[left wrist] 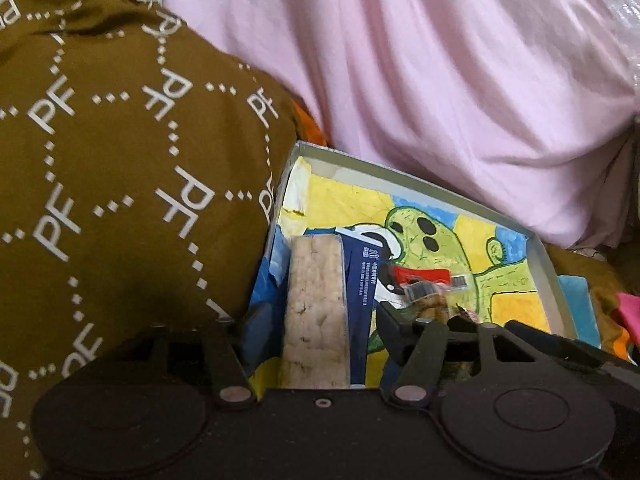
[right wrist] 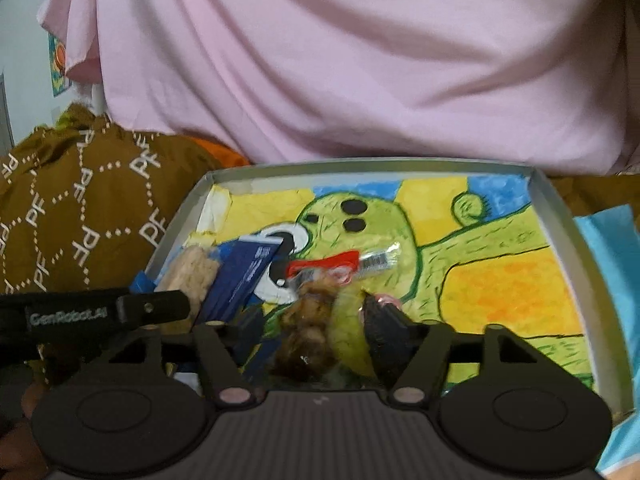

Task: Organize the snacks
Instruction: 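Lower the nougat bar into the grey tray with the left tool while the right tool lowers the quail-egg bag, then open both tools and withdraw them from the tray over the loose snacks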

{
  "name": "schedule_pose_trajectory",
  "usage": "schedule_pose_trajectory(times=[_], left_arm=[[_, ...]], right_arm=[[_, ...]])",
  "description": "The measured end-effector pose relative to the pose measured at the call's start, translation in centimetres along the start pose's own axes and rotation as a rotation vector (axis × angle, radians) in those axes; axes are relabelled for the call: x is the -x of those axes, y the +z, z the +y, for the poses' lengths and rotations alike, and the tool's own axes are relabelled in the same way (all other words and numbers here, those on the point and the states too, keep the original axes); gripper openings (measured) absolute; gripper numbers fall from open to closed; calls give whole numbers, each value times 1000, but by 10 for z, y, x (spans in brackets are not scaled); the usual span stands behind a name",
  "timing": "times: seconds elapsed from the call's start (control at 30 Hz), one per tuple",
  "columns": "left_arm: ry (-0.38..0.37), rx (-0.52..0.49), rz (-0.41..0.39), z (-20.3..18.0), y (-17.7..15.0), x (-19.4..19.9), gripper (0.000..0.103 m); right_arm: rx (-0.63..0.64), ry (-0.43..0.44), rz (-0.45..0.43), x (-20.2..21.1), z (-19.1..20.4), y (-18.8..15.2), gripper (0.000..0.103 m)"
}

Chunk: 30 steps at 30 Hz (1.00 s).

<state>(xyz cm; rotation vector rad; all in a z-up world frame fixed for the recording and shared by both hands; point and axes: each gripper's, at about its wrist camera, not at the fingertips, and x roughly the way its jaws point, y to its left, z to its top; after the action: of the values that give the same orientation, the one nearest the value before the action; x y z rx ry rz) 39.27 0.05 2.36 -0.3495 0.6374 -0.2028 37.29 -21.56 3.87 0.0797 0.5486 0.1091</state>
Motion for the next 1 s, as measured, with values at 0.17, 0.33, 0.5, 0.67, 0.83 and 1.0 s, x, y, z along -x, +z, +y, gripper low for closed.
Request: schedule_pose_trajectory(times=[0.17, 0.33, 0.5, 0.67, 0.83, 1.0], left_arm=[[74, -47, -82, -6, -1, 33, 90], [123, -89, -142, -4, -2, 74, 98], [181, -120, -184, 0, -9, 117, 102], [220, -109, -220, 3, -23, 158, 102], [247, -113, -238, 3, -42, 197, 102], [272, -100, -220, 7, -66, 225, 102]], right_arm=[[24, -2, -70, 28, 1, 4, 91], [70, 5, -128, 55, 5, 5, 101], [128, 43, -172, 86, 10, 3, 103], [217, 137, -192, 119, 16, -6, 103], [282, 194, -198, 150, 24, -17, 103], [200, 210, -187, 176, 27, -27, 103]])
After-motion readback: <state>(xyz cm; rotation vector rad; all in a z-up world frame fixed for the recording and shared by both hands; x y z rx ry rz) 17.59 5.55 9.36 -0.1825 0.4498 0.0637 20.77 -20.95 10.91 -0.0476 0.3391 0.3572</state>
